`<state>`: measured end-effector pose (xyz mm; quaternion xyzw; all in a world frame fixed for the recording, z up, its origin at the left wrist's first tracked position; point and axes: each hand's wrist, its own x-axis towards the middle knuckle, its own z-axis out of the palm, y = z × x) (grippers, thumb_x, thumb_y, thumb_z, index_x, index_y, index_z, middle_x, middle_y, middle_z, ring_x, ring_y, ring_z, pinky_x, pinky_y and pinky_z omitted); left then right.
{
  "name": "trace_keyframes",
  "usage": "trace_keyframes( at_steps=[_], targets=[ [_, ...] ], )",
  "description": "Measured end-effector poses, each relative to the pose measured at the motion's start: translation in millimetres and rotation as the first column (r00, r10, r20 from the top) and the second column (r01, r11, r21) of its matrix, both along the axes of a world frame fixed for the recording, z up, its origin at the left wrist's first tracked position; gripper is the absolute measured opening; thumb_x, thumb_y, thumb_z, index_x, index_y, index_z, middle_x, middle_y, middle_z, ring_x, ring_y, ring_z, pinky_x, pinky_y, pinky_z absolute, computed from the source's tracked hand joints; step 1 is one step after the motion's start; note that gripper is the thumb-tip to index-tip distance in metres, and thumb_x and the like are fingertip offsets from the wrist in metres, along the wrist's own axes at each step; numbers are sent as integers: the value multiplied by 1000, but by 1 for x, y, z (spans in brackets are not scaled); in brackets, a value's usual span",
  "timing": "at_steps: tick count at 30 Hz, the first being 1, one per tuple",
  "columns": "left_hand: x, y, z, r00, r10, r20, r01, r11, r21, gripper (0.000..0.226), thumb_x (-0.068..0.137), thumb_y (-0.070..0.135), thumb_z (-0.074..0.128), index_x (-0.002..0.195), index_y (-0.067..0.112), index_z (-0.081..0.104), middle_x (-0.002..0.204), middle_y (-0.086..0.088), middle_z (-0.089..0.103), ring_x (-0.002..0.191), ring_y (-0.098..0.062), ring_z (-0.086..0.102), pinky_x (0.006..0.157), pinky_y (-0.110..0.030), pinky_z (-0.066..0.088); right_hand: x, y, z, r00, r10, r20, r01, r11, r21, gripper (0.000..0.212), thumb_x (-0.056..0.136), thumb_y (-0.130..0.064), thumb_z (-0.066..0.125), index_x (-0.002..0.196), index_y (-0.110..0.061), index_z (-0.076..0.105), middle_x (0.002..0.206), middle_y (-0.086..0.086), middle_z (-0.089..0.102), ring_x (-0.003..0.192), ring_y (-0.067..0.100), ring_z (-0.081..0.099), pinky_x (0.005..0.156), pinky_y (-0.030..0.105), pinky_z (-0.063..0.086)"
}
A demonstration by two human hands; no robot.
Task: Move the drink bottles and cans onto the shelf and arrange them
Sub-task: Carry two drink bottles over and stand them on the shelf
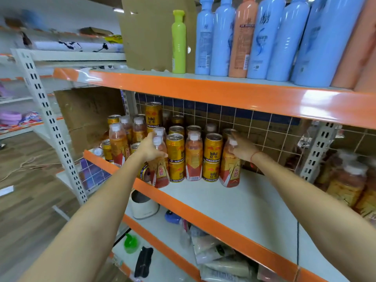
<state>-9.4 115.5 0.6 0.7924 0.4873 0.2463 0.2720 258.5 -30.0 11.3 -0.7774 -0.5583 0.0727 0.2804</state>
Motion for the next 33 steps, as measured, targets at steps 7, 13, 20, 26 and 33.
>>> trace_keyframes(
  at_steps=[7,13,20,26,33],
  targets=[
    [-7,0,-4,998,-59,-31,60,998,17,91,68,8,83,137,11,24,133,-18,49,118,-37,50,82,-35,42,3,-2,-2,999,-23,-34,22,1000,-21,36,86,-14,63,116,-8,46,99,6,56,98,25,57,77,33,44],
    [-15,-14,-3,987,-143,-77,150,984,94,92,65,8,86,135,13,27,131,-16,50,118,-34,50,81,-31,42,2,-16,-7,995,-63,-71,68,995,70,47,80,-15,71,120,-11,48,109,7,59,102,25,56,83,35,46],
    [-15,-24,18,964,-213,-159,228,970,86,93,66,12,85,137,18,26,135,-14,47,121,-33,49,90,-39,47,10,-35,-12,986,-115,-117,130,984,123,36,81,-15,70,111,-9,51,101,4,56,98,25,56,76,33,45],
    [10,-43,23,910,-348,-227,373,925,76,83,64,17,86,128,20,32,130,-10,49,100,-23,53,76,-32,45,10,-52,-9,990,-117,-82,122,991,62,40,83,-23,68,119,-14,52,112,6,58,103,25,56,87,40,50],
    [65,-68,14,863,-479,-160,476,877,-56,93,67,12,84,139,24,27,133,-6,47,118,-26,50,88,-37,53,17,-78,-1,994,-104,-17,104,994,22,42,84,-27,67,122,-15,55,120,6,59,109,25,55,89,37,49]
  ],
)
